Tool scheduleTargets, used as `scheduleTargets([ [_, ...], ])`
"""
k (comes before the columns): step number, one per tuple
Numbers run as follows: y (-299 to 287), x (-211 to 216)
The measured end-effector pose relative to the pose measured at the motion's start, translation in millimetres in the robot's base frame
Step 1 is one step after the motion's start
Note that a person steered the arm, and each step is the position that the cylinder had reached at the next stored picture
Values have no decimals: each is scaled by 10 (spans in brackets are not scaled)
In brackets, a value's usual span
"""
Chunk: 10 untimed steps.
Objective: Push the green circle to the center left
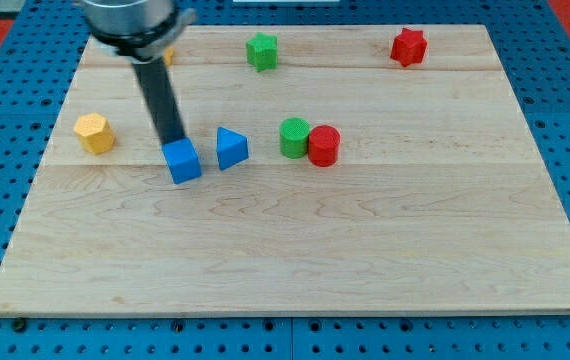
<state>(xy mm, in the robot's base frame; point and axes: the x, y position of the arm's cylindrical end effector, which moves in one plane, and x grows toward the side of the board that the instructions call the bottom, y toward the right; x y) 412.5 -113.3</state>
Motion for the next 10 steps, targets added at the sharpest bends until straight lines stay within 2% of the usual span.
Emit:
scheduleTargets([
  [1,460,-15],
  [2,511,-16],
  [4,815,-633],
  [6,916,-756],
  [8,919,-764],
  [9,979,-322],
  [10,1012,-113],
])
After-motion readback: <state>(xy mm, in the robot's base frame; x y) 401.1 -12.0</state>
